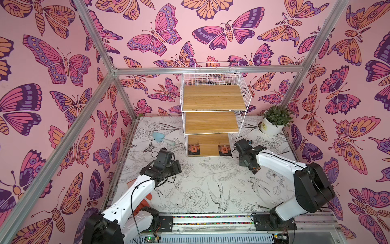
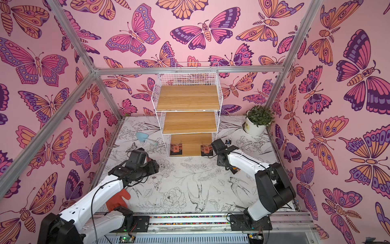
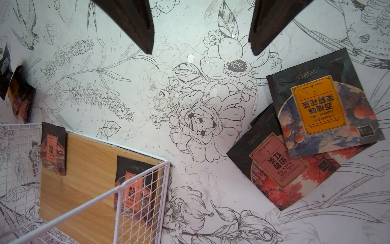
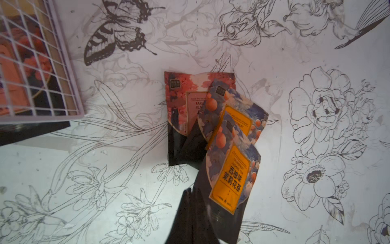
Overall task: Remove the tea bags from the shelf
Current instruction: Place the tea bag at the center of the board, then pick up the tea bag from the shelf.
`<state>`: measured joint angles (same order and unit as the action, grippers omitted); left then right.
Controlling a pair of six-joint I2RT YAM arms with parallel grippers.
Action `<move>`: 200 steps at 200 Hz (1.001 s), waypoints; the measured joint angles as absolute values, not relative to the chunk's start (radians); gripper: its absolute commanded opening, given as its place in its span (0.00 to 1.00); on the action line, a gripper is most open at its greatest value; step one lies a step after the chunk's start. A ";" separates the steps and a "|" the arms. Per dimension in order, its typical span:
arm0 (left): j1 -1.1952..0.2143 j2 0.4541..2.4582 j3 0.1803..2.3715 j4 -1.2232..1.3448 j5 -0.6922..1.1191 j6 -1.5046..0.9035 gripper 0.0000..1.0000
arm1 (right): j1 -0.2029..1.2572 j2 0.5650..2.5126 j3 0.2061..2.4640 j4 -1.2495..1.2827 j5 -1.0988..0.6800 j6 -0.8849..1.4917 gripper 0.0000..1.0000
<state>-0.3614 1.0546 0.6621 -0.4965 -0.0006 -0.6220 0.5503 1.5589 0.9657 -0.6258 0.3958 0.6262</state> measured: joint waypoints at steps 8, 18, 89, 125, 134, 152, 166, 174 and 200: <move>-0.366 1.062 0.662 -0.496 -0.001 -0.622 0.74 | 0.550 1.559 0.966 -0.619 0.391 0.624 0.16; -0.373 1.073 0.662 -0.497 -0.001 -0.622 0.74 | 0.550 1.559 0.965 -0.613 0.389 0.624 0.19; -0.505 1.083 0.664 -0.497 -0.077 -0.656 0.74 | 0.549 1.468 0.956 -0.614 0.385 0.600 0.45; -0.672 1.101 0.685 -0.478 -0.193 -0.679 0.75 | 0.517 1.271 0.952 -0.618 0.376 0.596 0.59; -0.716 1.122 0.698 -0.458 -0.224 -0.682 0.76 | 0.503 1.227 0.952 -0.618 0.376 0.594 0.63; -0.791 1.193 0.736 -0.412 -0.276 -0.680 0.77 | 0.470 1.164 0.952 -0.617 0.370 0.588 0.67; -0.833 1.280 0.779 -0.362 -0.295 -0.671 0.80 | 0.428 1.137 0.952 -0.617 0.348 0.577 0.68; -0.850 1.340 0.810 -0.336 -0.296 -0.664 0.85 | 0.397 1.128 0.952 -0.618 0.334 0.575 0.69; -0.902 1.543 0.952 -0.286 -0.289 -0.629 0.88 | 0.314 1.095 0.952 -0.629 0.299 0.570 0.70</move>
<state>-0.9024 1.5429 0.9516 -0.2855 -0.2890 -0.6289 0.3138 1.0946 0.9524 -0.6289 0.2989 0.5705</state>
